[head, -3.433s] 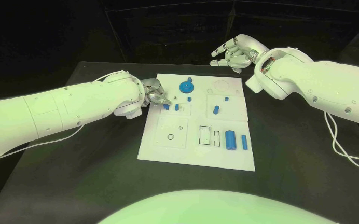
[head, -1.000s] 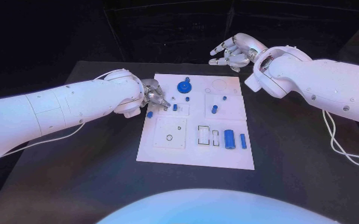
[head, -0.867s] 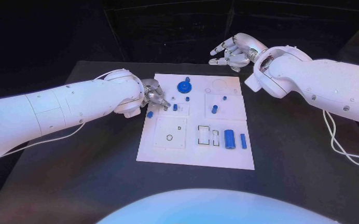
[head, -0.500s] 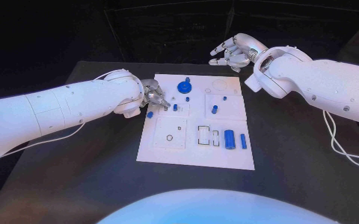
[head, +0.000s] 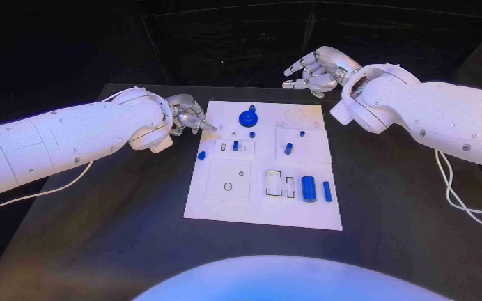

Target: Assemble the parts on the task board

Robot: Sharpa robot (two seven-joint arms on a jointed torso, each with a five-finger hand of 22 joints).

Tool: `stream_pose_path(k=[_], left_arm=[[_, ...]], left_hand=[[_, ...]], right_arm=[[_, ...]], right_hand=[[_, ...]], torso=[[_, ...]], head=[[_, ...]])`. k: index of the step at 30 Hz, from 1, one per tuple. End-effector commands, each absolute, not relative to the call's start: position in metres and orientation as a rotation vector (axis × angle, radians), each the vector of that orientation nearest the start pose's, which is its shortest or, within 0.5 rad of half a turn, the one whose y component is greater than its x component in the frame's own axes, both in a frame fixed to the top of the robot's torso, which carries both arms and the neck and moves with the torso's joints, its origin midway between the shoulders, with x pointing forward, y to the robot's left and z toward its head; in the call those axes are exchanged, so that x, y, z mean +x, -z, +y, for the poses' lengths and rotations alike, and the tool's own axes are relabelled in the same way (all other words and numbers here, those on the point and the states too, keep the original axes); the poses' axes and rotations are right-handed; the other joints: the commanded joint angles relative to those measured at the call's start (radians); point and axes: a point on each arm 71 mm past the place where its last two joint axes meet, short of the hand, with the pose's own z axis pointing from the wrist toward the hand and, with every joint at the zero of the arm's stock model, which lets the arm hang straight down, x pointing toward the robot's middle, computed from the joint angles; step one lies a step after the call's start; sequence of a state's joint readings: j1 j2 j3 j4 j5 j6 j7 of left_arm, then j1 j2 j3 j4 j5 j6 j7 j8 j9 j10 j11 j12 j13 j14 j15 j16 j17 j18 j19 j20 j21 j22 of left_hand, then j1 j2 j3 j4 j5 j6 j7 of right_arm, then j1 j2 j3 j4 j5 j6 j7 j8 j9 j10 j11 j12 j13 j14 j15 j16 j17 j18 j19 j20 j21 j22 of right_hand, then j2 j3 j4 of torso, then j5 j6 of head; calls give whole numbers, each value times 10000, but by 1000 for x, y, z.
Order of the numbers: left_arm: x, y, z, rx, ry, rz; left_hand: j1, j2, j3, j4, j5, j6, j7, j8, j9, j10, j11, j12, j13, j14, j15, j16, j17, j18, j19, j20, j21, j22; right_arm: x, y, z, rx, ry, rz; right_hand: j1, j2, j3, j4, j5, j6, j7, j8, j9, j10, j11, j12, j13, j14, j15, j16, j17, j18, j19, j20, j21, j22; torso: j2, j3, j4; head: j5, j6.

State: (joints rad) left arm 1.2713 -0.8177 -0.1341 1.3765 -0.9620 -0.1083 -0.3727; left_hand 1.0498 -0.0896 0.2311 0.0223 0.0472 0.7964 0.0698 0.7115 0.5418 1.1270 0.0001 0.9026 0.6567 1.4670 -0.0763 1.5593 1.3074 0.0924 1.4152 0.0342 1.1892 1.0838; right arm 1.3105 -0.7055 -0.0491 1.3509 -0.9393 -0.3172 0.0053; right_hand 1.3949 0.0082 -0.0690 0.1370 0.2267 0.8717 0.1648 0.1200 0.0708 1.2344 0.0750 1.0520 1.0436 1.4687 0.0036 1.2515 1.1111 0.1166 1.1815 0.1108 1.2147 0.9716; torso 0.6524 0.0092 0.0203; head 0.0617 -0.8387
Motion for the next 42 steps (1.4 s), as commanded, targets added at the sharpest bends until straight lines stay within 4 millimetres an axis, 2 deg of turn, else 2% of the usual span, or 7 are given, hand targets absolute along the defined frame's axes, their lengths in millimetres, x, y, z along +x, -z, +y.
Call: stream_pose_path(k=[1,6,10,13,18,28,42], left_arm=[[506,214,252,-4229,5415,21034],[502,211,259,-3972,5640,21249],[500,207,258,-2714,6347,20754],[497,206,256,-1198,6870,20145],[489,207,255,1104,7036,19541],[479,220,256,3564,6499,19858],[476,235,254,4009,6084,20478]], left_hand=[[57,-64,-180,12,-1,-91,65,-115,-74,-155,14,-103,-58,940,87,-88,2316,129,-107,15,-168,-180],[653,34,-335,-208,7,-343,195,-417,-327,-592,129,-432,-273,687,180,-589,1586,311,-475,101,-1046,-1156],[2148,393,220,-918,21,-687,437,-1135,-900,-1890,380,-1398,-819,-660,420,-2685,-1049,842,-2099,283,-4024,-4273],[2893,476,723,-1392,-23,-288,611,-1758,-1520,-2127,571,-1809,-1242,-1551,587,-3771,-2163,856,-2576,436,-4632,-4597],[3181,182,918,-1766,-5,-49,596,-2535,-2197,-2289,550,-2096,-1620,-2293,609,-4673,-3185,872,-2771,506,-4914,-4733],[2689,-364,309,-1657,-4,108,453,-3227,-2756,-2552,650,-2037,-1729,-2605,749,-4836,-3417,852,-2958,648,-5220,-4886],[2637,-160,-732,-1370,-4,1083,495,-4160,-3628,-2501,470,-708,-1308,-1499,600,-2970,-1749,888,-2358,558,-5138,-4826]], right_arm=[[535,141,-183,2461,-9340,16466],[535,141,-184,2478,-9317,16467],[535,142,-184,2489,-9300,16471],[535,142,-185,2490,-9295,16477],[535,142,-185,2494,-9285,16482],[536,142,-185,2485,-9289,16501],[536,143,-185,2478,-9300,16522]], right_hand=[[16,108,-65,11,32,-74,8,62,-8,-18,0,-16,-10,99,-65,-48,-10,78,46,-28,-36,-11],[20,114,-83,19,32,-76,9,65,-8,-12,0,-1,1,103,-65,-40,10,75,59,-28,-31,2],[20,114,-83,19,32,-76,9,65,-8,-12,0,-1,1,103,-65,-40,10,75,59,-28,-31,2],[20,114,-83,19,32,-76,9,65,-8,-12,0,-1,1,103,-65,-40,10,75,59,-28,-31,2],[20,114,-83,19,32,-76,9,65,-8,-12,0,-1,1,103,-65,-40,10,75,59,-28,-31,2],[28,121,-86,20,34,-76,8,66,-8,-3,-1,13,13,107,-65,-30,27,71,71,-28,-23,18],[28,121,-86,20,34,-76,8,66,-8,-3,-1,13,13,107,-65,-30,27,71,71,-28,-23,18]], torso=[[-5,2,-9],[4,-2,-21],[11,-5,-2],[15,-21,6],[18,-9,-13],[19,-10,-26],[22,1,-31]], head=[[17,5],[47,11],[107,13],[135,8],[206,-1],[251,-35],[254,-82]])
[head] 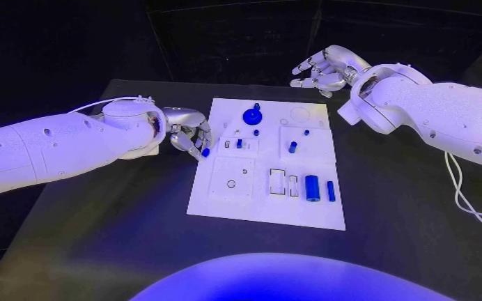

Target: Assemble the parts on the task board

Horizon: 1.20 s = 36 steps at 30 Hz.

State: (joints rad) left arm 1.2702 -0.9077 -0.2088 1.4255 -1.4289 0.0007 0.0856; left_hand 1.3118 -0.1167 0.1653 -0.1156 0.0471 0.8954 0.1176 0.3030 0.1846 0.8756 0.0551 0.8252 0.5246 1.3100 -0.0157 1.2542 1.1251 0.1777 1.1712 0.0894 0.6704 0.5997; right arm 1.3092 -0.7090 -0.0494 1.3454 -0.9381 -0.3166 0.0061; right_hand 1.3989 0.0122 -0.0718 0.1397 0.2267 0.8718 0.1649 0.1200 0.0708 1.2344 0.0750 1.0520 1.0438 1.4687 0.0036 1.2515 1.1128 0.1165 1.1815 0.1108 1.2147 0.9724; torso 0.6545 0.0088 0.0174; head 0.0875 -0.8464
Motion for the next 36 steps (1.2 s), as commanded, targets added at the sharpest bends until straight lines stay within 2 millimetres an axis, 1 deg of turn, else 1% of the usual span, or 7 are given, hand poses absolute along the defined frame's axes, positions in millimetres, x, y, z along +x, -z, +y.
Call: stream_pose_path(k=[1,5,9,16,27,31,36], left_arm=[[477,236,254,4002,6063,20491],[478,238,252,3978,6021,20481],[479,239,250,3959,6036,20365],[482,240,248,3938,5989,20295],[485,243,248,3857,5656,20584],[486,243,249,3821,5556,20648],[487,243,250,3776,5472,20665]], left_hand=[[39,137,-94,12,1,112,20,-110,-85,17,-88,106,20,98,-1,125,112,43,100,-6,61,25],[74,207,-134,29,1,172,20,-179,-146,24,-94,179,28,161,-16,227,204,39,137,-14,86,49],[98,368,-145,83,1,247,16,-259,-216,35,-107,241,20,210,-29,310,268,39,172,-26,110,76],[132,635,-121,173,1,384,-6,-364,-313,51,-134,281,-23,262,-51,397,324,40,213,-47,138,112],[397,908,-20,126,2,637,-49,-510,-457,25,-174,249,-147,231,-87,414,275,40,213,-82,152,162],[549,988,53,55,1,722,-56,-559,-505,26,-184,224,-199,219,-98,418,258,39,206,-94,158,182],[603,972,60,11,0,766,-50,-601,-541,28,-179,208,-235,215,-98,427,257,36,198,-99,163,198]], right_arm=[[536,143,-184,2477,-9301,16523],[536,143,-184,2474,-9306,16524],[535,143,-184,2472,-9309,16524],[535,143,-184,2463,-9322,16530],[536,143,-183,2458,-9325,16539],[536,143,-184,2460,-9320,16545],[536,143,-184,2463,-9313,16556]], right_hand=[[-12,80,-59,-8,34,-77,8,66,-7,-3,-1,13,11,107,-65,-30,11,72,71,-28,-23,10],[-12,80,-59,-8,34,-77,8,66,-7,-3,-1,13,11,107,-65,-30,11,72,71,-28,-23,10],[-12,80,-59,-8,34,-77,8,66,-7,-3,-1,13,11,107,-65,-30,11,72,71,-28,-23,10],[-12,80,-59,-8,34,-77,8,66,-7,-3,-1,13,11,107,-65,-30,11,72,71,-28,-23,10],[-12,80,-59,-8,34,-77,8,66,-7,-3,-1,13,11,107,-65,-30,11,72,71,-28,-23,10],[-12,80,-59,-8,34,-77,8,66,-7,-3,-1,13,11,107,-65,-30,11,72,71,-28,-23,10],[-12,80,-59,-8,34,-77,8,66,-7,-3,-1,13,11,107,-65,-30,11,72,71,-28,-23,10]], torso=[[-3,7,-1],[5,6,-11],[-1,3,4],[-2,6,-1],[-2,3,-1],[-5,3,2],[-8,2,12]], head=[[-10,-9],[-15,-19],[-49,-28],[-45,-55],[-83,-101],[-92,-109],[-99,-111]])
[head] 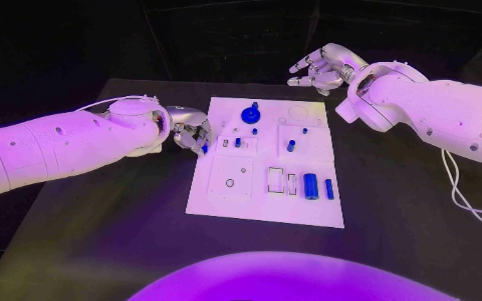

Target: Assemble the parts on the task board

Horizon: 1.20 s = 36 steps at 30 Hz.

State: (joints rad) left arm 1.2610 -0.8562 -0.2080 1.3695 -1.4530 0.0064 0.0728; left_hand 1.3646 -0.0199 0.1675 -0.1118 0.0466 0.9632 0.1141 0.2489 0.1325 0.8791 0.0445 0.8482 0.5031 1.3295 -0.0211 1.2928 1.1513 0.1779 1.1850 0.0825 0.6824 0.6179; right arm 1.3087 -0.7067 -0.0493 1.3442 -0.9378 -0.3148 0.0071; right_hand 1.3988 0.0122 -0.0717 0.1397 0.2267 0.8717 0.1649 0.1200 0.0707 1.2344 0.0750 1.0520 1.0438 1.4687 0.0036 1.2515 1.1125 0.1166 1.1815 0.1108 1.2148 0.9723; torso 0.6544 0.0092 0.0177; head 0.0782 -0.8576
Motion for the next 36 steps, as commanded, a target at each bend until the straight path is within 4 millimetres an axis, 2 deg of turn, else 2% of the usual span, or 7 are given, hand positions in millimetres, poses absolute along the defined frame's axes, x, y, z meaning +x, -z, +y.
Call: stream_pose_path(k=[1,4,10,14,20,28,36], left_arm=[[487,243,250,3762,5456,20654],[487,243,250,3720,5415,20595],[488,245,250,3612,5454,20323],[487,248,249,3556,5518,20183],[486,251,250,3514,5550,20136],[485,253,249,3539,5649,20107],[482,249,246,3703,6193,19539]], left_hand=[[76,-11,31,-34,4,94,-12,-69,-28,-7,-71,-24,-27,21,-44,45,-3,33,59,-30,45,19],[92,-66,5,-67,4,127,-8,-94,-52,1,-66,-20,-44,68,-41,106,74,30,59,-32,54,33],[228,-148,-60,-203,6,305,-6,-138,-127,167,-80,230,-12,508,-61,644,728,27,199,-54,243,193],[298,-133,-105,-264,6,482,-41,-15,-94,233,-104,414,29,772,-85,970,1133,-56,465,-78,795,748],[347,-96,-133,-306,7,571,-67,88,-63,248,-118,517,39,949,-99,1191,1422,-126,650,-96,1228,1196],[467,52,-127,-384,7,985,-193,438,75,401,-212,690,39,1398,-174,1702,2187,-293,1091,-151,2247,2252],[729,308,78,-622,2,1603,-356,860,265,920,-420,988,82,1976,-370,2313,3238,-564,1761,-322,3766,3830]], right_arm=[[536,143,-184,2462,-9313,16558],[536,143,-184,2461,-9314,16563],[536,143,-183,2458,-9317,16569],[536,144,-184,2458,-9317,16571],[536,144,-184,2461,-9313,16575],[535,144,-184,2463,-9312,16575],[535,144,-185,2465,-9311,16564]], right_hand=[[-12,81,-59,-7,34,-76,8,66,-7,-3,-1,13,11,107,-65,-30,13,71,71,-28,-23,11],[-12,81,-59,-7,34,-76,8,66,-7,-3,-1,13,11,107,-65,-30,13,71,71,-28,-23,11],[-12,81,-59,-7,34,-76,8,66,-7,-3,-1,13,11,107,-65,-30,13,71,71,-28,-23,11],[-12,81,-59,-7,34,-76,8,66,-7,-3,-1,13,11,107,-65,-30,13,71,71,-28,-23,11],[9,106,-72,-2,40,-73,6,74,-6,24,-2,54,44,116,-67,-16,42,71,79,-29,-27,11],[9,106,-72,-2,40,-73,6,74,-6,24,-2,54,44,116,-67,-16,42,71,79,-29,-27,11],[9,106,-72,-2,40,-73,6,74,-6,24,-2,54,44,116,-67,-16,42,71,79,-29,-27,11]], torso=[[-7,2,10],[-3,-3,11],[-9,0,7],[-6,-3,10],[-4,-1,7],[-9,2,6],[-3,1,11]], head=[[-3,-2],[3,-7],[27,-4],[25,-5],[31,-8],[35,1],[30,0]])
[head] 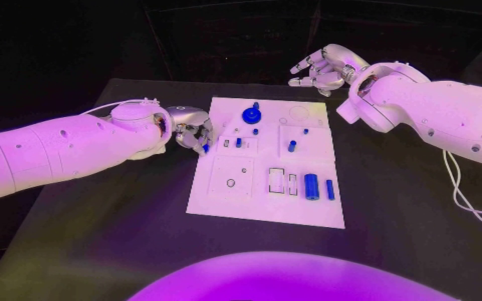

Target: Assemble the parts on the task board

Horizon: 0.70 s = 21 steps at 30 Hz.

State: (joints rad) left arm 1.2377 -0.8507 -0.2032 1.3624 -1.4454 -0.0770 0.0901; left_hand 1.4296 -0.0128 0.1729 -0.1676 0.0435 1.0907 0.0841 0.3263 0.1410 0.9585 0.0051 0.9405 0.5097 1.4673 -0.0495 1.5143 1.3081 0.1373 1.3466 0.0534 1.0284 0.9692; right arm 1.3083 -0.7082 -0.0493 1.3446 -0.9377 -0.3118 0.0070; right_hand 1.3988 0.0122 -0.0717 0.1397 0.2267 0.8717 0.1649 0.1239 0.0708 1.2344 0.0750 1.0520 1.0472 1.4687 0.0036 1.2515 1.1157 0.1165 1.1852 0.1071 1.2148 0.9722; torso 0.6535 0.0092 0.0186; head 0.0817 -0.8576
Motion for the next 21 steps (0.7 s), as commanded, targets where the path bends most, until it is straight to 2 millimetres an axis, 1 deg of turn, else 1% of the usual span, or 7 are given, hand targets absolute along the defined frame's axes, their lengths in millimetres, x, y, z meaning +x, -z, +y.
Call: stream_pose_path(k=[1,4,9,15,18,21], left_arm=[[482,248,246,3725,6259,19470],[481,247,245,3799,6474,19242],[479,245,244,3853,6717,18985],[477,243,245,3650,6940,18848],[477,243,246,3563,7009,18824],[476,242,246,3502,7067,18764]], left_hand=[[67,245,43,-88,33,378,-70,114,195,174,-50,90,20,634,-109,135,1738,-181,199,-54,432,447],[7,268,97,-135,32,508,-106,177,230,255,-110,119,22,698,-162,201,1861,-225,295,-107,681,704],[-194,348,192,-127,29,636,-144,217,262,328,-179,135,21,740,-224,245,1943,-252,340,-170,854,886],[-248,366,238,-141,32,646,-155,211,265,341,-192,144,26,749,-239,255,1962,-254,339,-188,880,914],[-268,363,257,-154,31,651,-160,209,268,347,-195,150,30,746,-244,252,1953,-255,336,-194,888,924],[-292,354,274,-167,31,653,-163,207,270,350,-196,156,34,741,-247,246,1940,-253,327,-200,883,919]], right_arm=[[535,144,-185,2465,-9312,16563],[535,144,-184,2463,-9315,16561],[535,144,-185,2464,-9314,16561],[535,144,-185,2466,-9310,16566],[535,144,-185,2464,-9311,16570],[535,144,-185,2464,-9310,16572]], right_hand=[[10,106,-72,-1,40,-73,6,35,-6,24,-3,54,10,117,-66,-16,10,72,41,8,-27,12],[10,106,-72,-1,40,-73,6,35,-6,24,-3,54,10,117,-66,-16,10,72,41,8,-27,12],[10,106,-72,-1,40,-73,6,35,-6,24,-3,54,10,117,-66,-16,10,72,41,8,-27,12],[10,106,-72,-1,40,-73,6,35,-6,24,-3,54,10,117,-66,-16,10,72,41,8,-27,12],[10,106,-72,-1,40,-73,6,35,-6,24,-3,54,10,117,-66,-16,10,72,41,8,-27,12],[10,106,-72,-1,40,-73,6,35,-6,24,-3,54,10,117,-66,-16,10,72,41,8,-27,12]], torso=[[7,-2,4],[7,3,-1],[7,0,-1],[9,-1,-1],[3,4,-2],[7,0,-2]], head=[[-3,-1],[0,1],[5,1],[-4,-9],[10,-16],[4,-8]])
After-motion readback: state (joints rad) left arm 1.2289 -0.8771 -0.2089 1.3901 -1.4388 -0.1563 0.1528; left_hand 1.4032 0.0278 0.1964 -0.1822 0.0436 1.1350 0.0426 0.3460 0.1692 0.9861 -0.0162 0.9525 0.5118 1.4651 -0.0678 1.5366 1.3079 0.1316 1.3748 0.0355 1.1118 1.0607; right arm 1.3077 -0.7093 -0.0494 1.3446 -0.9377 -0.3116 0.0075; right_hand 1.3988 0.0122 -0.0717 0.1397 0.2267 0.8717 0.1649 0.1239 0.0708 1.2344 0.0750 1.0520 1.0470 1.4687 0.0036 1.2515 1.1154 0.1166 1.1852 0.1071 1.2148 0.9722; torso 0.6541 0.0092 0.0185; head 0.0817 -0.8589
